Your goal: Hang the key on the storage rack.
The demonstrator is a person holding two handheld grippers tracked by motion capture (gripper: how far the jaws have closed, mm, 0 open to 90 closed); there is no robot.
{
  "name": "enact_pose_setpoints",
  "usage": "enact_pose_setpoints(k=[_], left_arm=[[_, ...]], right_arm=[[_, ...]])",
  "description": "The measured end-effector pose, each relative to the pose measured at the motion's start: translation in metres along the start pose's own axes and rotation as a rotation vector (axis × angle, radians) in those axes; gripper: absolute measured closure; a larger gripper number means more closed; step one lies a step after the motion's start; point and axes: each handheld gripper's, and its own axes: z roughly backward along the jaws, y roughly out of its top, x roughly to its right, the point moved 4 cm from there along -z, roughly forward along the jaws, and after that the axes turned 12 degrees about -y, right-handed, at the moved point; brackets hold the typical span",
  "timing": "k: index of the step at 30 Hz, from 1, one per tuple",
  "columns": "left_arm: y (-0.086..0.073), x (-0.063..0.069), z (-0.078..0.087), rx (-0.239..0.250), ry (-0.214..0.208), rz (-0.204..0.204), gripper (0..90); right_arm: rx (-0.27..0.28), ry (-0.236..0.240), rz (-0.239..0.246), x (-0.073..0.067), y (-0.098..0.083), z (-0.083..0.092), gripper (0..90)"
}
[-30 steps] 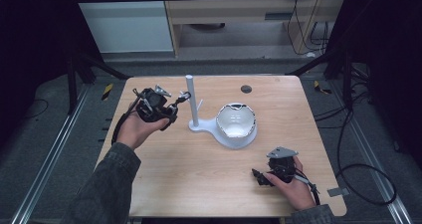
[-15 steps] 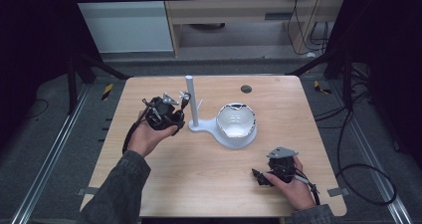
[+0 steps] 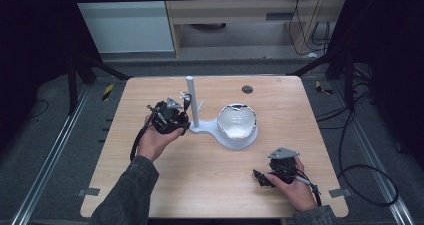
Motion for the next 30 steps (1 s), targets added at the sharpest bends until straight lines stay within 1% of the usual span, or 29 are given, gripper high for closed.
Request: enact_pose_setpoints(k=[11,17,20,23,24,30], left_arm=[[0.001,-0.002,-0.005,0.01,0.01,0.004,48.7],[0.001,-0.003,-0.008,0.021,0.004,0.015,48.7],[0.001,-0.004,-0.009,0.021,0.007,0.011,48.6],[0.001,-0.005,-0.01,0.029,0.002,0.021,48.6],[0.001,-0.005,-0.01,0.031,0.003,0.022,48.6],[0.0,-0.005,-0.011,0.04,0.001,0.026,48.6]], right_arm=[[0.002,-0.001,0.005,0.0,0.0,0.0,0.4],[0.002,-0.001,0.006,0.001,0.0,0.0,0.4],[0.002,-0.001,0.005,0.0,0.0,0.0,0.4],[0.002,-0.001,0.007,0.001,0.0,0.0,0.4],[0.0,0.0,0.0,0.0,0.0,0.0,0.4],[0.002,0.0,0.005,0.0,0.0,0.0,0.4]])
